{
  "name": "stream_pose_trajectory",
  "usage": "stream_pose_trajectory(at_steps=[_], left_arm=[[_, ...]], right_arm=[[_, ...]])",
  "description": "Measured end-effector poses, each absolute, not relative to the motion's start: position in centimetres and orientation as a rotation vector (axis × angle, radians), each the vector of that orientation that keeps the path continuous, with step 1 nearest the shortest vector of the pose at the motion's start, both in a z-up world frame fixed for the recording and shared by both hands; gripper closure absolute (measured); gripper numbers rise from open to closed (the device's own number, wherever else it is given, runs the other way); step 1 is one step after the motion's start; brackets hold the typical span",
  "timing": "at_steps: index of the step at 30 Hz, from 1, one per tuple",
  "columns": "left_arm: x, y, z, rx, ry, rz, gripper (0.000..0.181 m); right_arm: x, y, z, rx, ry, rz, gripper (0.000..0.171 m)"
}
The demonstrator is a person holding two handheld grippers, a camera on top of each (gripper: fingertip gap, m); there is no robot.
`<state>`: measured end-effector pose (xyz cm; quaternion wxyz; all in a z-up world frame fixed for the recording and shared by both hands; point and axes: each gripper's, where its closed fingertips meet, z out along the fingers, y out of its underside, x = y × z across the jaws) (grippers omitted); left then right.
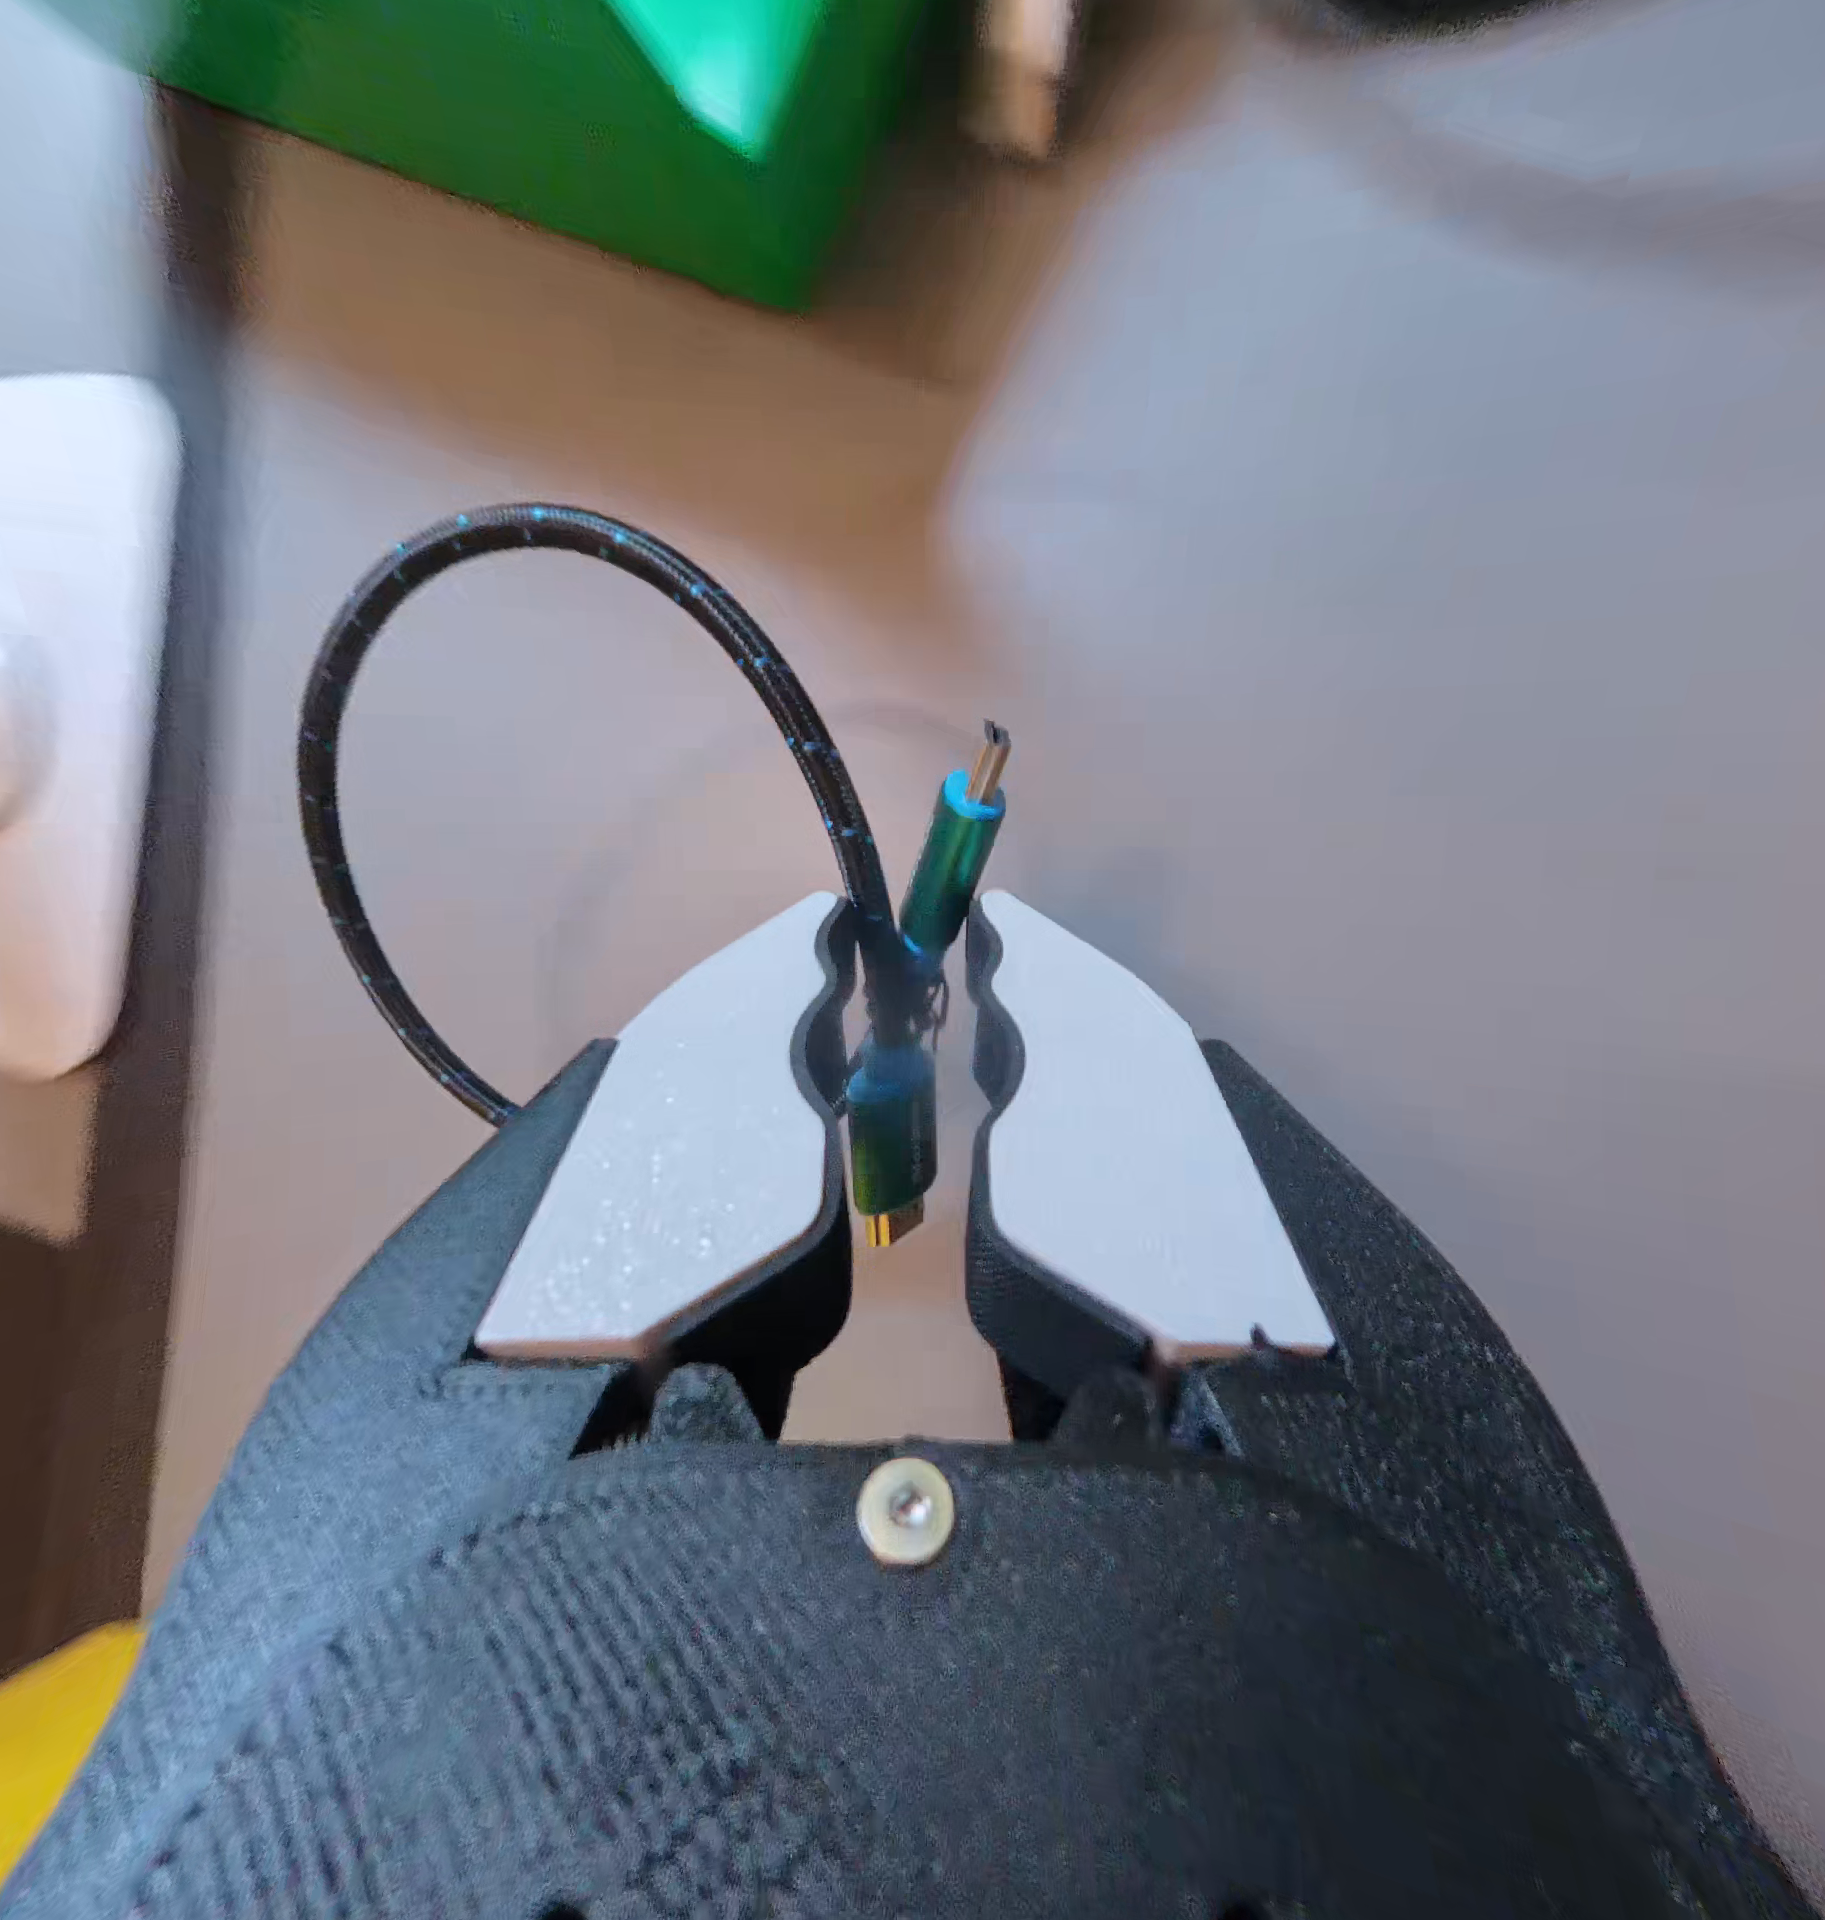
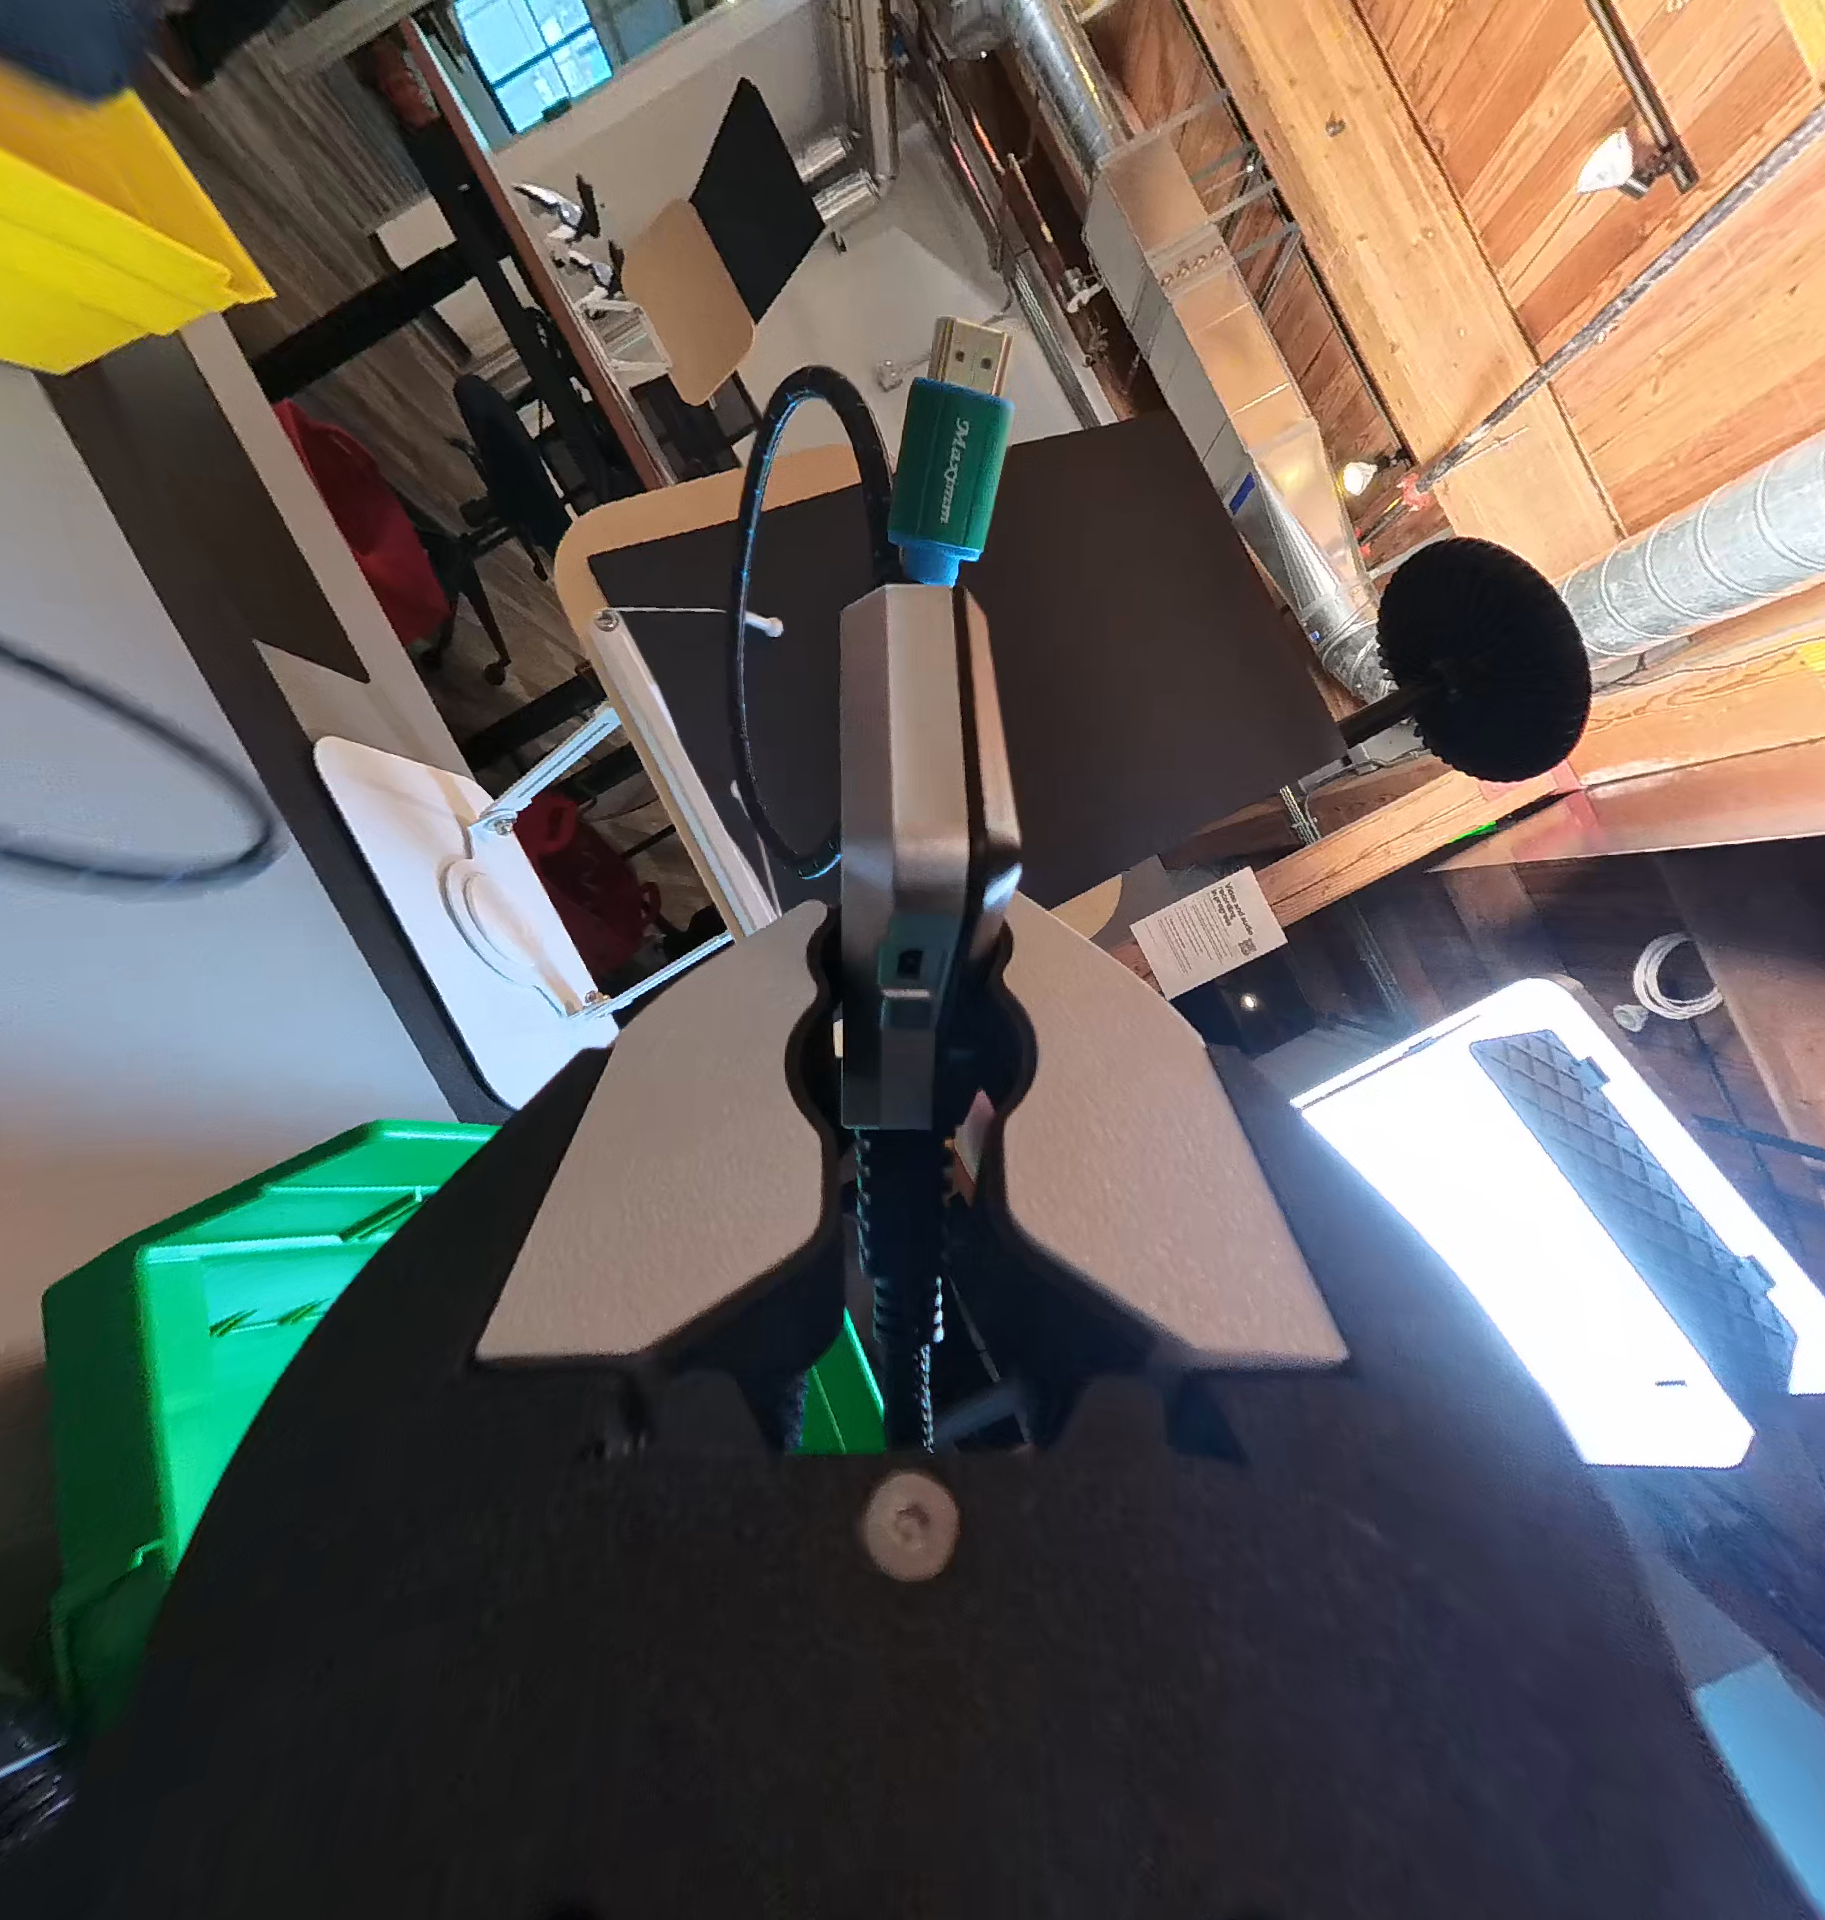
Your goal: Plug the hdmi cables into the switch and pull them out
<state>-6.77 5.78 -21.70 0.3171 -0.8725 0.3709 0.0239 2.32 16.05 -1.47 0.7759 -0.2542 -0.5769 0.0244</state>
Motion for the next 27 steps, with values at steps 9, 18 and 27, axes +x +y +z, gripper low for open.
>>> stream_pose_trajectory(at_steps=[9,18,27], left_arm=[[-13.3,4.0,-7.6,-2.044,0.637,0.686,0.161],[-7.6,5.8,-10.8,-2.013,0.919,0.767,0.161],[-6.1,6.2,-14.2,-2.104,0.976,0.635,0.161]], right_arm=[[0.2,15.4,-6.2,-0.566,-1.459,0.015,0.149],[-2.6,11.4,-12.6,-0.556,-1.725,0.073,0.149],[-2.5,10.4,-15.1,-0.622,-1.859,0.191,0.149]])
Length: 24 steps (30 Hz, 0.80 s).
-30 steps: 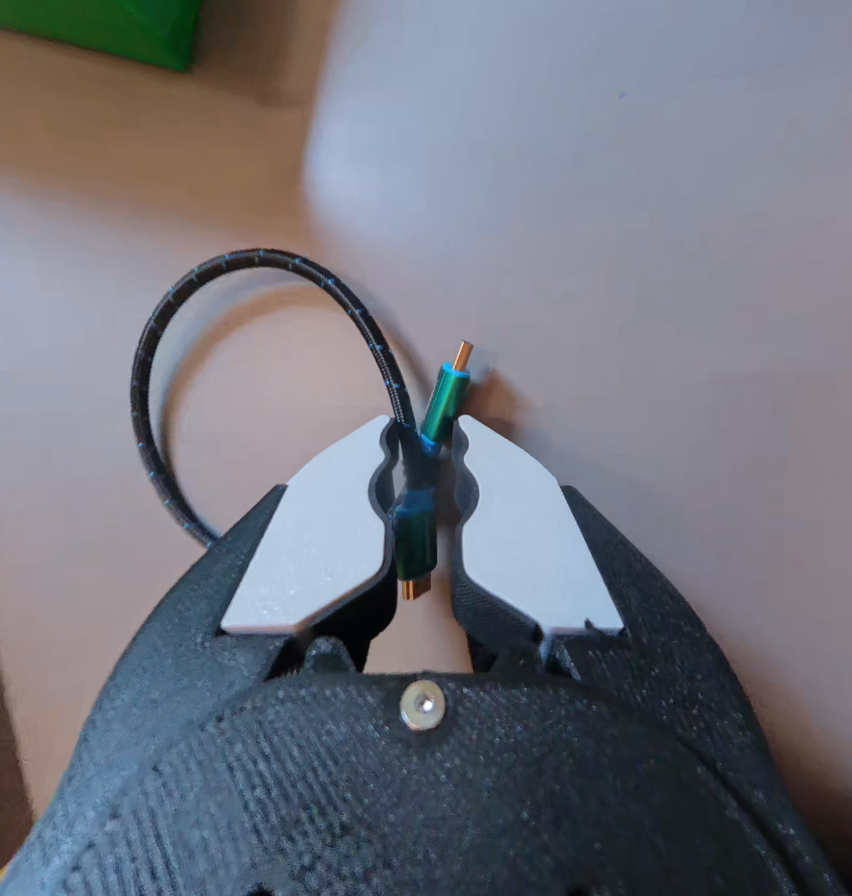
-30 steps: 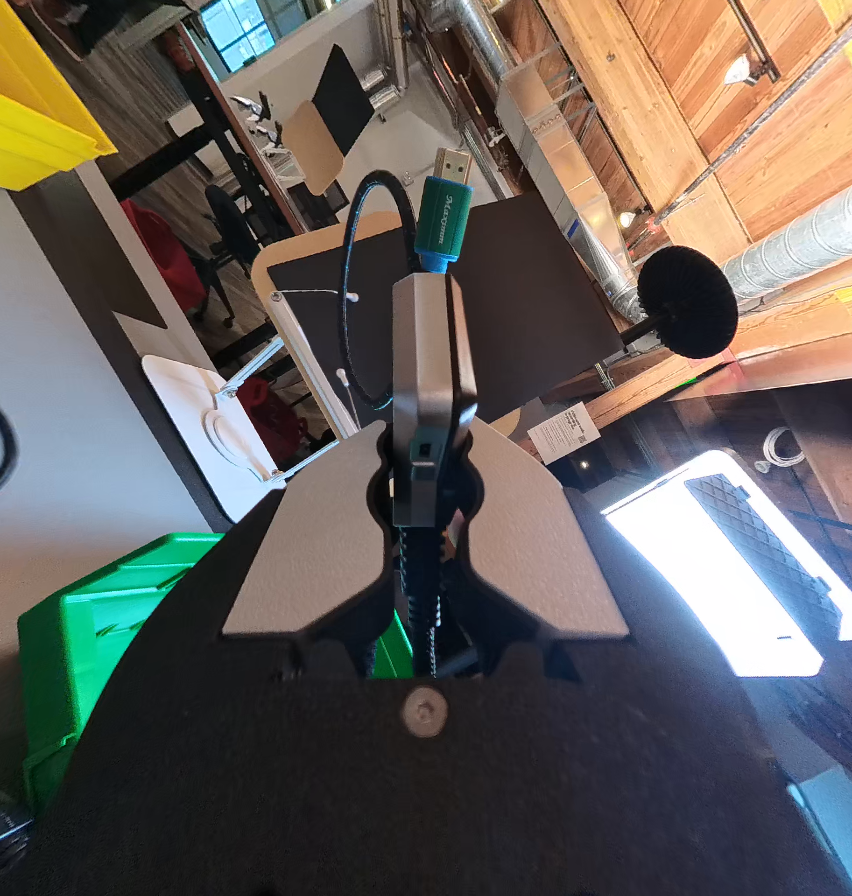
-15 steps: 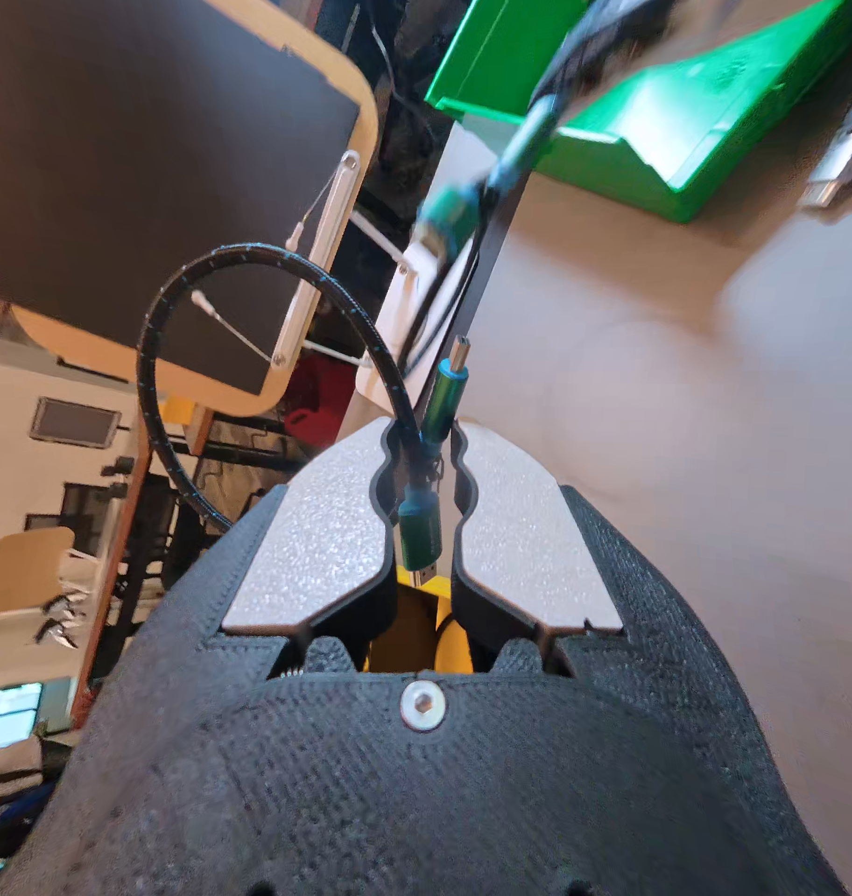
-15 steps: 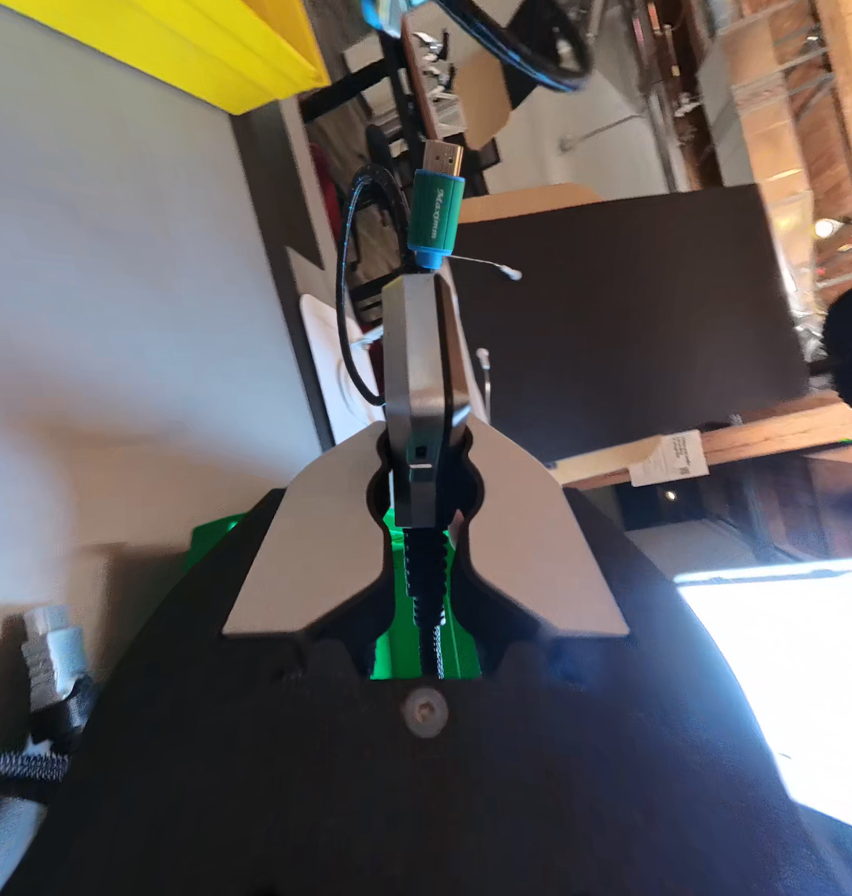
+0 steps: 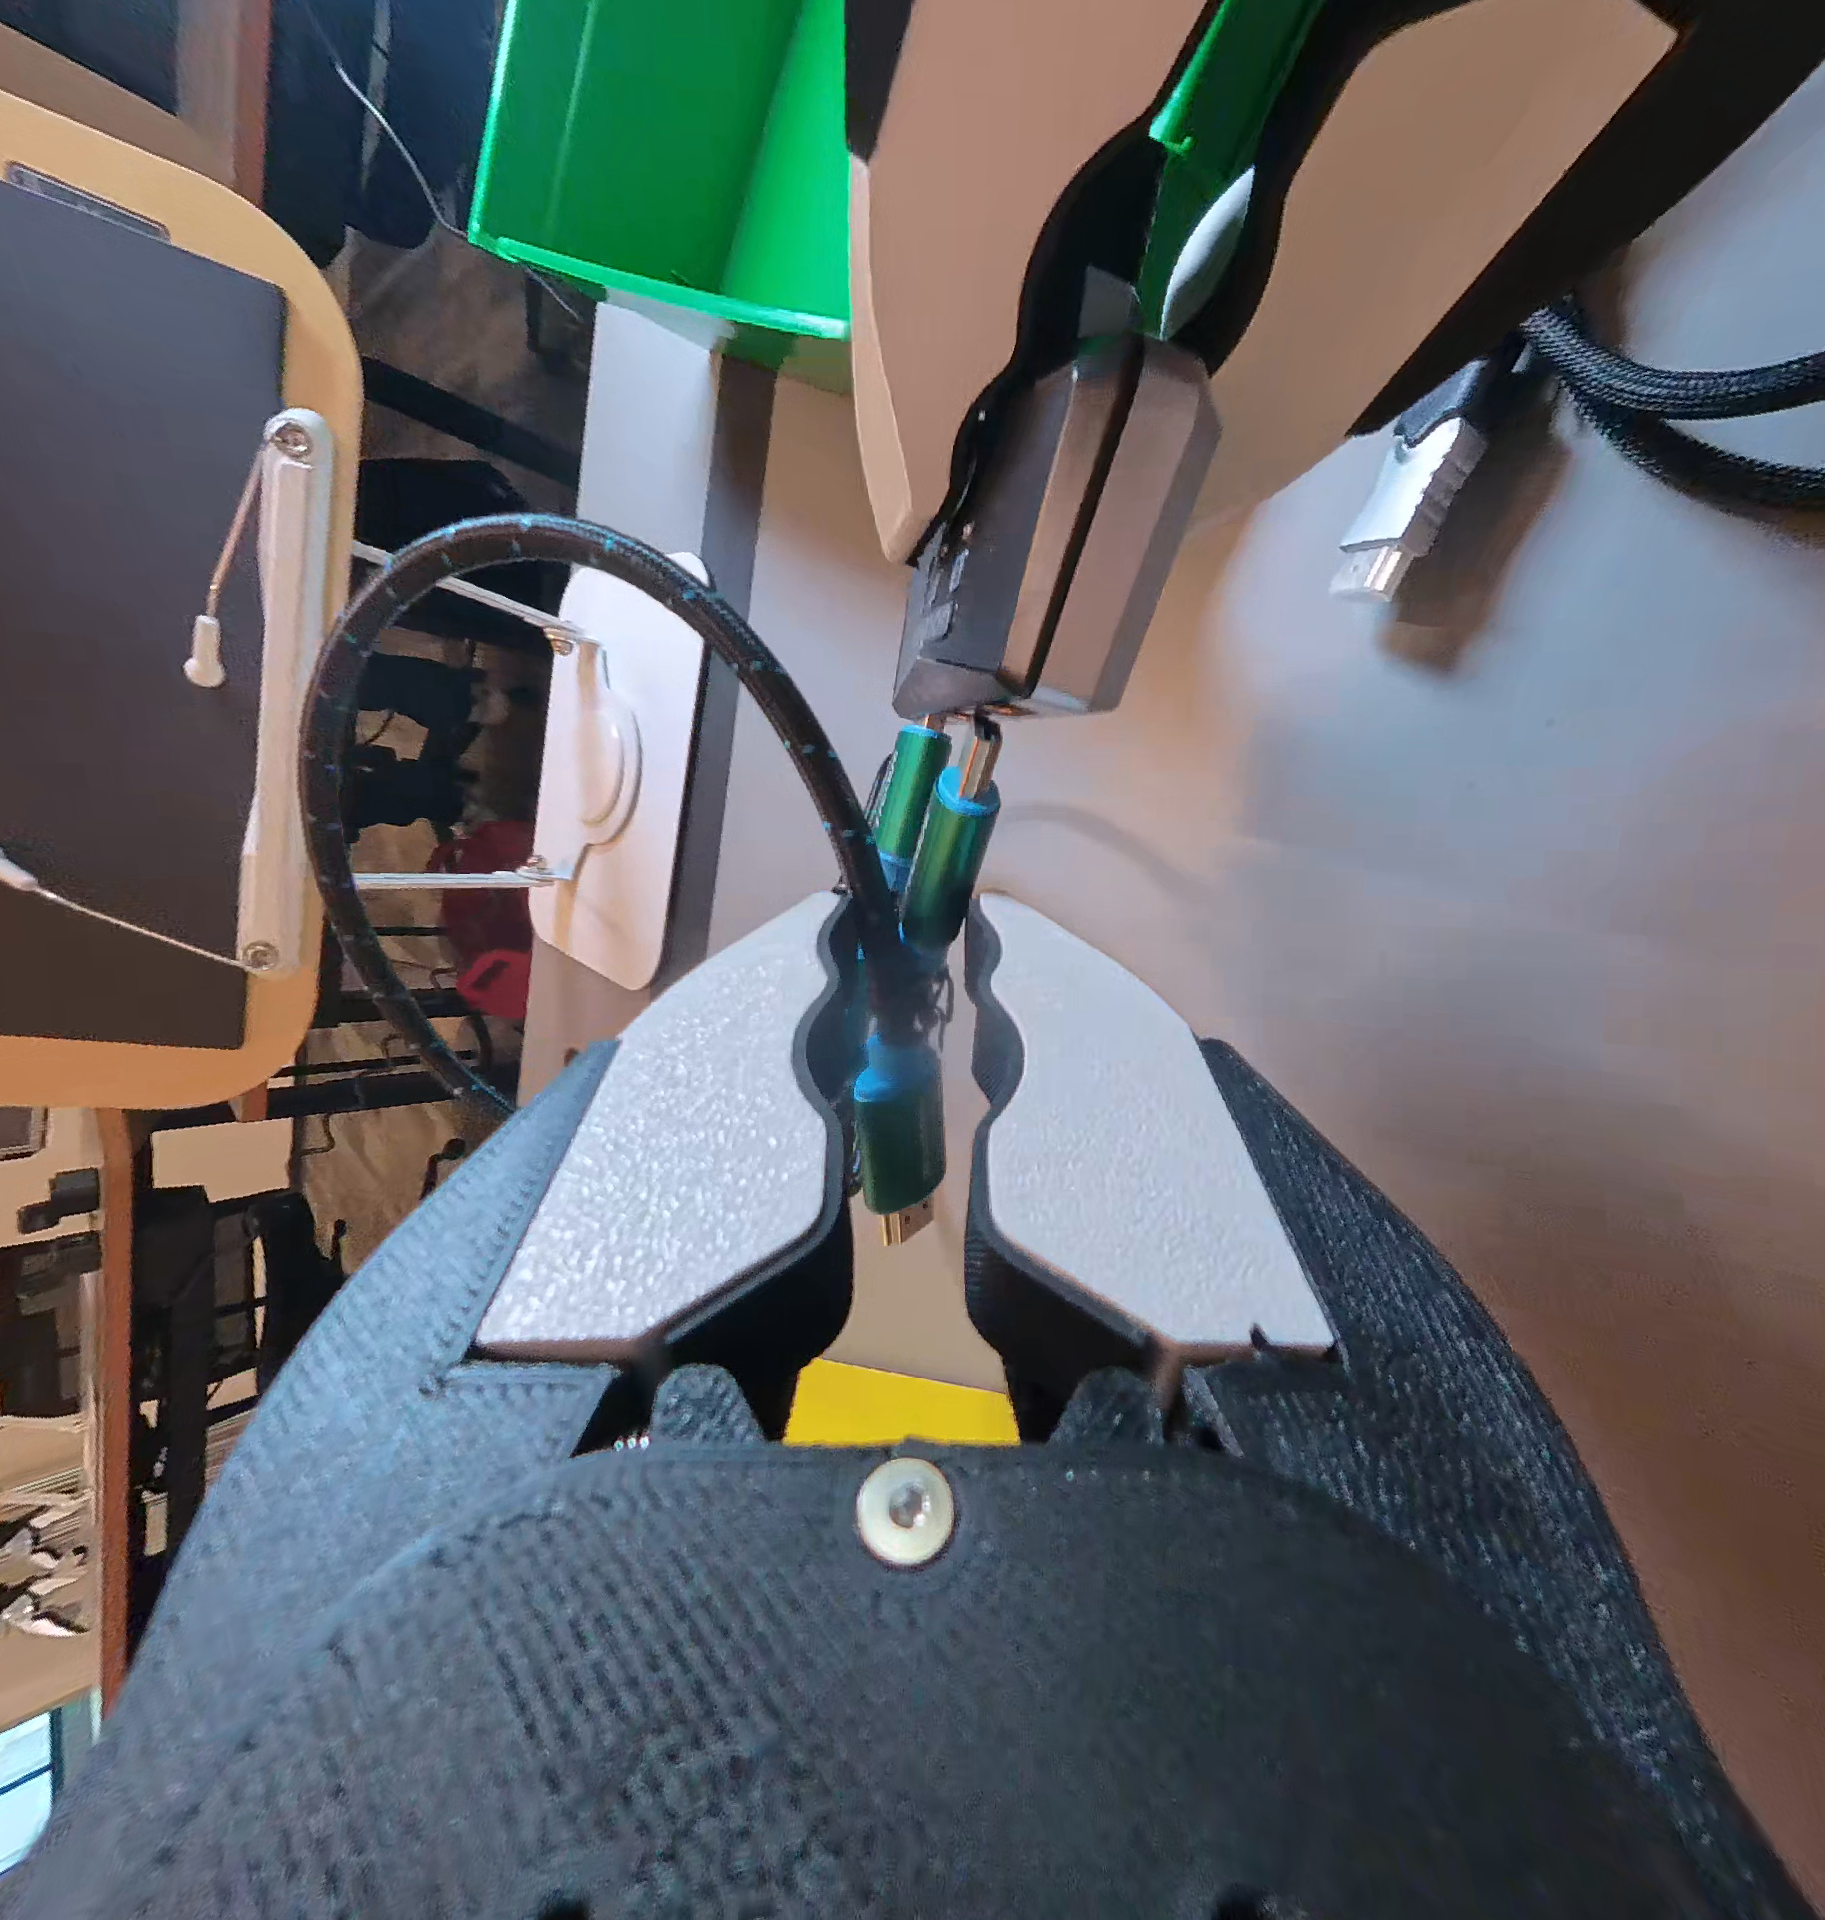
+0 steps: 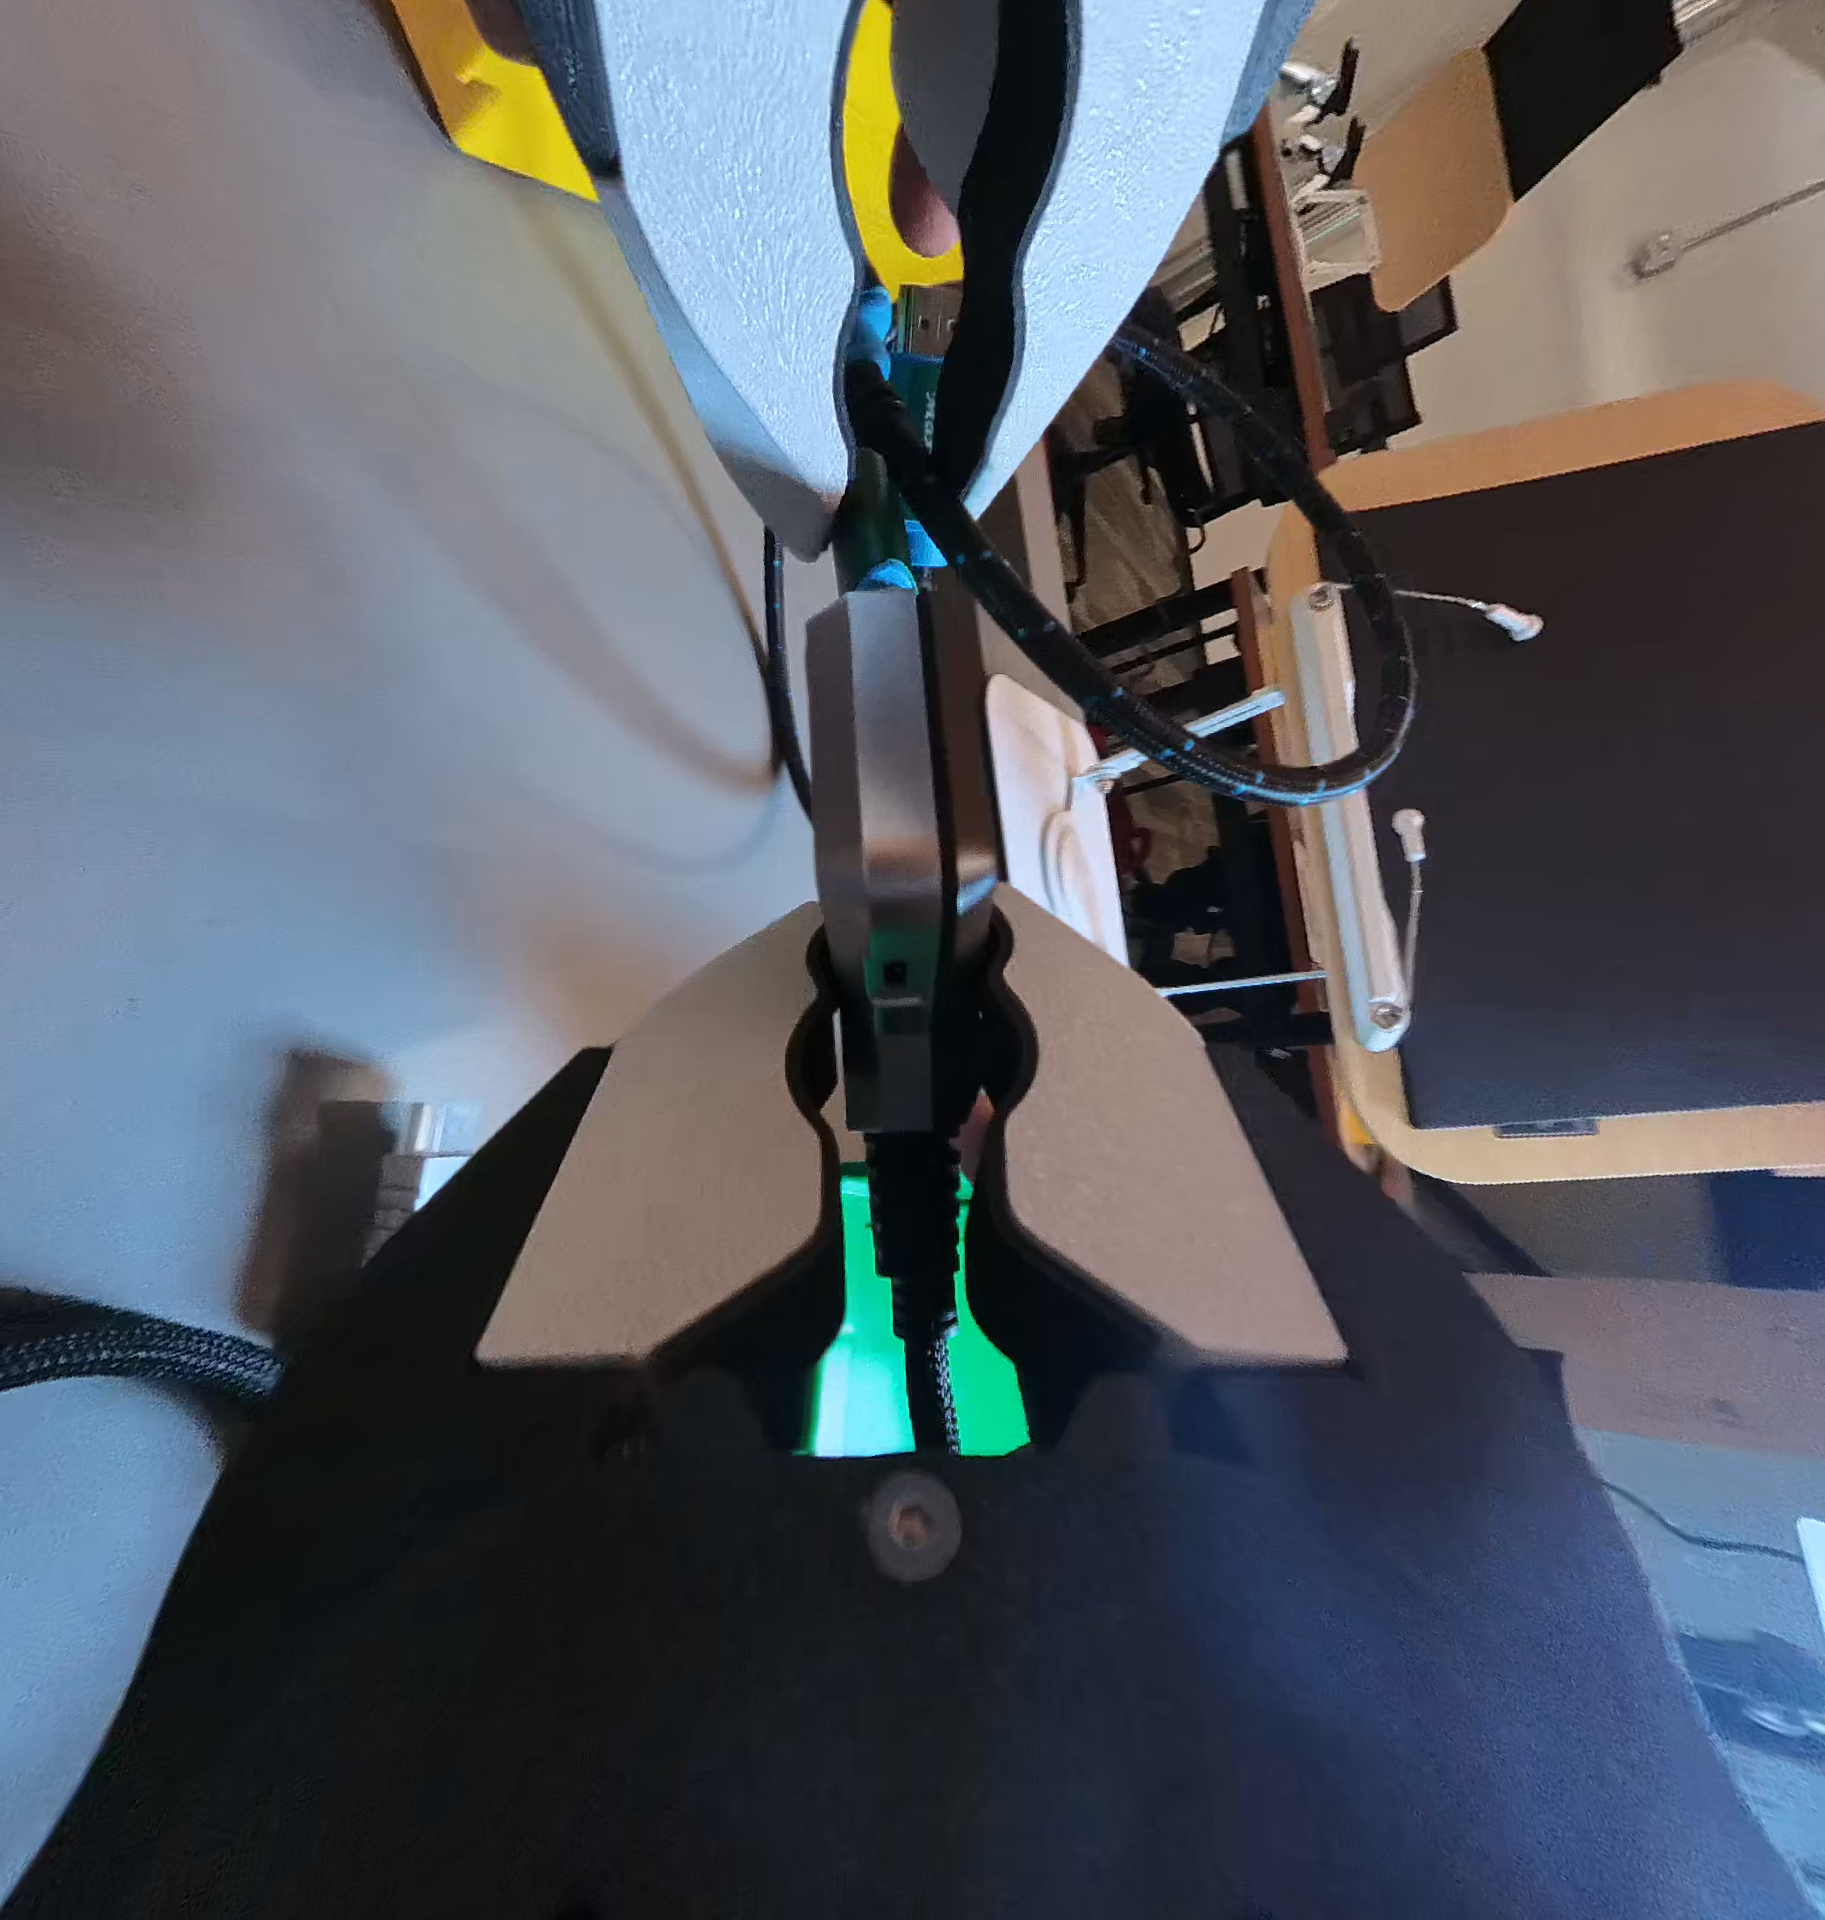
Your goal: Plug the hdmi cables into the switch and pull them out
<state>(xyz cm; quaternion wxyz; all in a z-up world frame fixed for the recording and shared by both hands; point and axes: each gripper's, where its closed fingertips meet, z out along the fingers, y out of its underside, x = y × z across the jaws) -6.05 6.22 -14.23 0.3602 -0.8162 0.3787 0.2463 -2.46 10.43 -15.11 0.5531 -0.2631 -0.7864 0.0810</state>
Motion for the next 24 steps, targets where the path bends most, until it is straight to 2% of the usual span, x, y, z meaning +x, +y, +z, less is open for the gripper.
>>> stream_pose_trajectory(at_steps=[24], left_arm=[[-4.6,5.5,-14.5,-2.156,0.995,0.605,0.162]], right_arm=[[-2.1,10.2,-18.0,-0.806,-1.968,0.376,0.149]])
